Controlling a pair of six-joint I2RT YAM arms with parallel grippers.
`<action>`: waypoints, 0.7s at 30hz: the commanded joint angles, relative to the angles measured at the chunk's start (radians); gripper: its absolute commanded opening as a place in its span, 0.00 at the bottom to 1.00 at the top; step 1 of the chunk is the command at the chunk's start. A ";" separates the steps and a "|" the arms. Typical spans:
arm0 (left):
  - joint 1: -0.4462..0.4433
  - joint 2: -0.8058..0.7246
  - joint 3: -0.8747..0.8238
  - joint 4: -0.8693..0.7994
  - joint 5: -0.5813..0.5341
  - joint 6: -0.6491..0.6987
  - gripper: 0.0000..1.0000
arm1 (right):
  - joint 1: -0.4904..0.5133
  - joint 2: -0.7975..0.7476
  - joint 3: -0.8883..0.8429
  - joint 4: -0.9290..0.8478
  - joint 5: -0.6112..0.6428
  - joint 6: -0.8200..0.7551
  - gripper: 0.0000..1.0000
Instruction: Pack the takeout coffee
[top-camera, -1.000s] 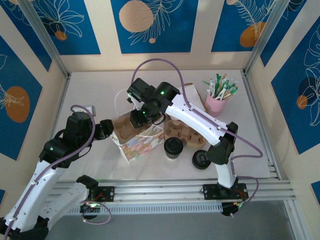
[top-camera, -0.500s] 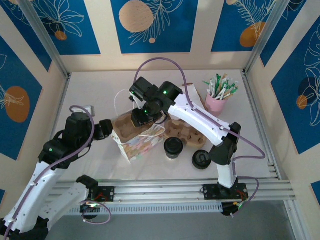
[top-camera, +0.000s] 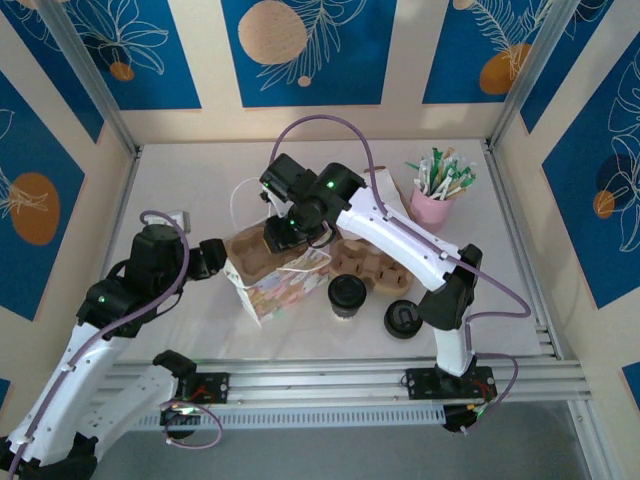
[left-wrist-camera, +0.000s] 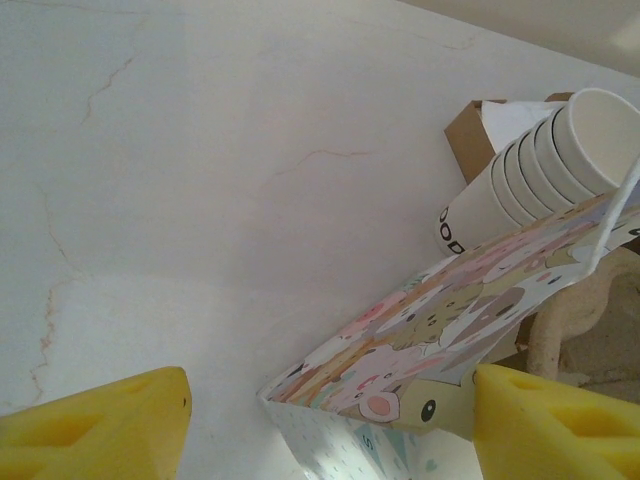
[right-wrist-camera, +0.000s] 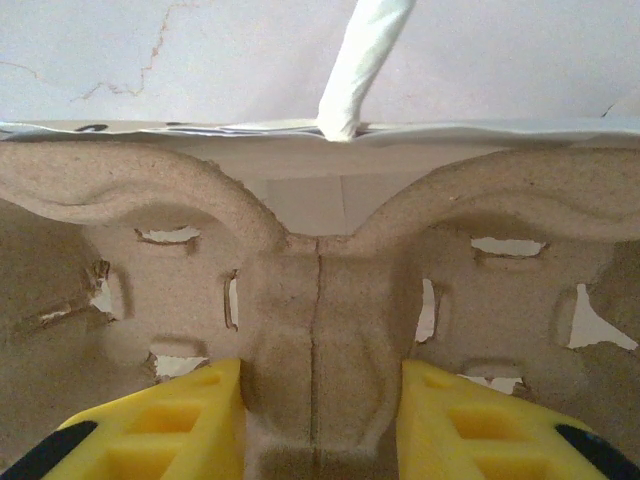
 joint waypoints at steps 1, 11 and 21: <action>0.008 -0.013 -0.004 -0.006 0.008 0.013 0.72 | -0.011 -0.002 0.004 -0.028 0.037 0.015 0.39; 0.007 0.014 0.044 0.032 0.096 -0.006 0.72 | 0.025 0.105 0.076 -0.111 0.068 -0.039 0.39; 0.007 -0.002 0.065 0.076 0.169 -0.037 0.74 | 0.031 0.130 0.078 -0.115 0.077 -0.050 0.39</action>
